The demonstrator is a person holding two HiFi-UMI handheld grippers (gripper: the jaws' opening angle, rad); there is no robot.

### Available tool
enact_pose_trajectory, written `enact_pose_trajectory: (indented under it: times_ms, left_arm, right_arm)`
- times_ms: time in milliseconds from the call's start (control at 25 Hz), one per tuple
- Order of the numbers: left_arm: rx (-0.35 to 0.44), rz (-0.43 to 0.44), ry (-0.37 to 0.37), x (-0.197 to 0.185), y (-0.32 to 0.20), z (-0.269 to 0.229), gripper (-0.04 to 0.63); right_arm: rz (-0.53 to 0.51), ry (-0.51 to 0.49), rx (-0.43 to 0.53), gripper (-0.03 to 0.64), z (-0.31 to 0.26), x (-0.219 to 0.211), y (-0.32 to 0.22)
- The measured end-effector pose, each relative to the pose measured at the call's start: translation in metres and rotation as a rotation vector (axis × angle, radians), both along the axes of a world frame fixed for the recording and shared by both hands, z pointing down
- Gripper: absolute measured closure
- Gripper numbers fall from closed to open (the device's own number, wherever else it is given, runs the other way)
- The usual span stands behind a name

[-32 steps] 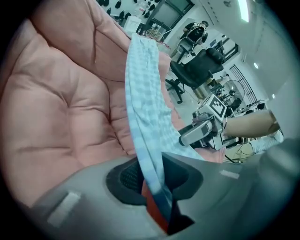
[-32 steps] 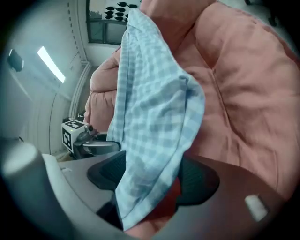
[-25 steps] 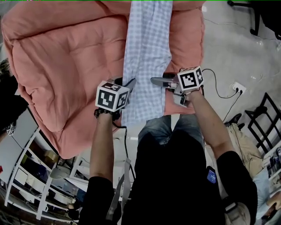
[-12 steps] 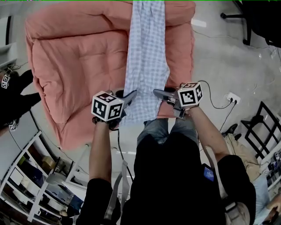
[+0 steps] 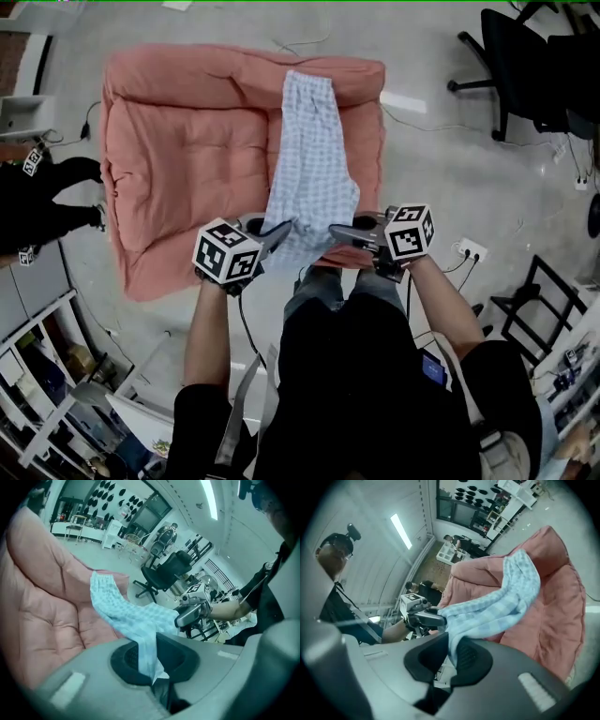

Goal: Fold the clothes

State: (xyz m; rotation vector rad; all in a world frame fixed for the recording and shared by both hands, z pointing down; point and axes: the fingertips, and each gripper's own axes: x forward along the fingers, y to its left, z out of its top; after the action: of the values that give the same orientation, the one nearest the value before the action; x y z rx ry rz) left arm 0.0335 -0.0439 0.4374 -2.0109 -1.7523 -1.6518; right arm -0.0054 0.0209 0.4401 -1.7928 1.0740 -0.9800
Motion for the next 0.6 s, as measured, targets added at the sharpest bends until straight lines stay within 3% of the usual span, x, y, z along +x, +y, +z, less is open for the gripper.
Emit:
enact_pose_trajectory:
  times_ms: [320,600]
  left_arm:
    - [-0.072,-0.076,0.124,0.014,0.038,-0.083,0.564]
    - [-0.205,-0.095,0.273,0.037,0.085,-0.176,0.565]
  right_arm:
    - [-0.065,0.156,0.012,0.595,-0.085,0.007,0.035]
    - [-0.067,0.361,-0.003,0.595,-0.174,0.034,0.085]
